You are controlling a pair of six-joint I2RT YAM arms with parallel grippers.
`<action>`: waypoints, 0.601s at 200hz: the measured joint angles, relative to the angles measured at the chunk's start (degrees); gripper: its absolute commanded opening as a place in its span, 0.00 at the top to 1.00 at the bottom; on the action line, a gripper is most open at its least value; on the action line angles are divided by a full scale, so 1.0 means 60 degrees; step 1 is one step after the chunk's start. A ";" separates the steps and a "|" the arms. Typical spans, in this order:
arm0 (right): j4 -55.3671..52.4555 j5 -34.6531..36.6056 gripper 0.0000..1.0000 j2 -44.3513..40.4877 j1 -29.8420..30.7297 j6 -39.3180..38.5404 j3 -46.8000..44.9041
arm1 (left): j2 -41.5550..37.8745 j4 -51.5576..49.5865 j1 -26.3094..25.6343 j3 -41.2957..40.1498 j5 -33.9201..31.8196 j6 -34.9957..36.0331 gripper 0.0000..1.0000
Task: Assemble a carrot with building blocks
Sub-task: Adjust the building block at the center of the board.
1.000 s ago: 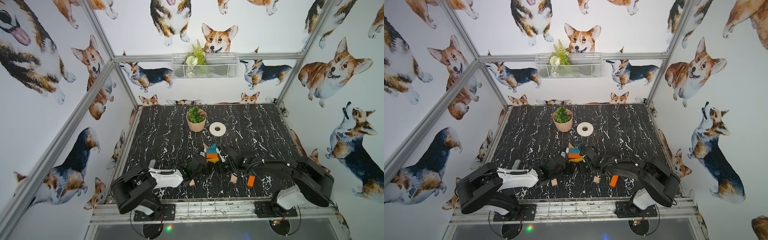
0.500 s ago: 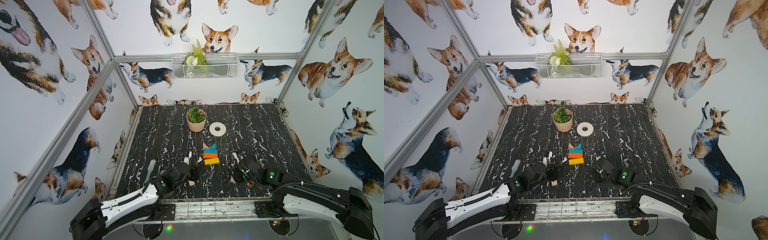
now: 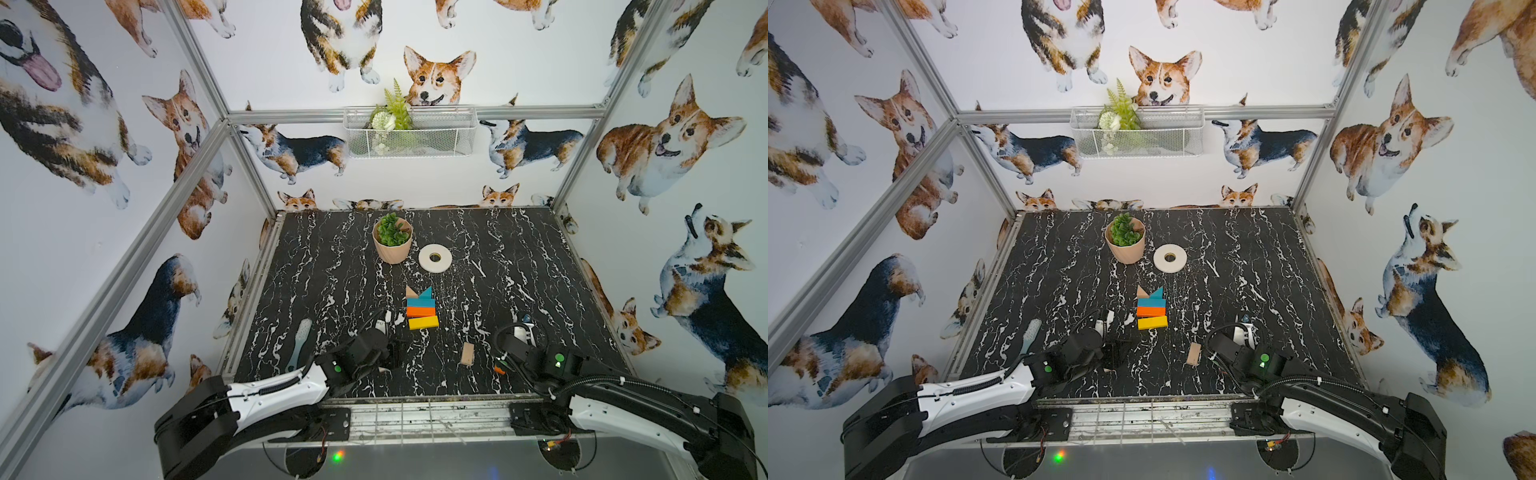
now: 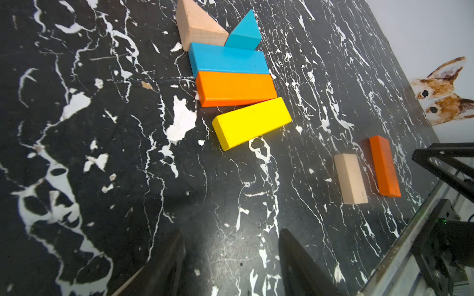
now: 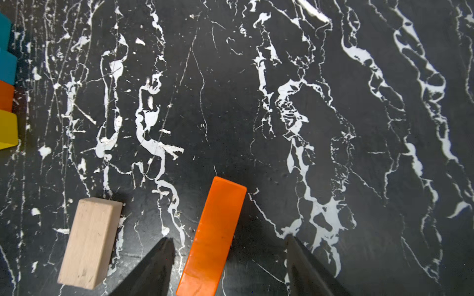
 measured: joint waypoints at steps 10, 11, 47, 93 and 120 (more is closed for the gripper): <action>0.0000 -0.0015 0.29 0.0120 -0.0026 0.0062 0.0004 | 0.0007 0.0058 -0.0004 -0.0007 0.0004 0.0000 0.38; 0.0004 -0.0018 0.29 0.0135 -0.0026 0.0069 0.0004 | 0.0007 0.0058 -0.0004 -0.0007 0.0004 0.0000 0.38; 0.0678 -0.0576 0.30 0.0852 -0.0087 0.0062 -0.0106 | -0.0120 0.0200 -0.0022 -0.0113 0.0029 -0.0033 0.38; 0.1832 -0.1188 0.34 0.1672 -0.0175 -0.0040 -0.0576 | -0.0652 0.0084 -0.0040 -0.0142 -0.0004 -0.0040 0.38; 0.2463 -0.1566 0.43 0.1730 -0.0361 -0.0215 -0.0780 | -0.0841 0.0044 -0.0040 -0.0182 -0.0047 -0.0069 0.38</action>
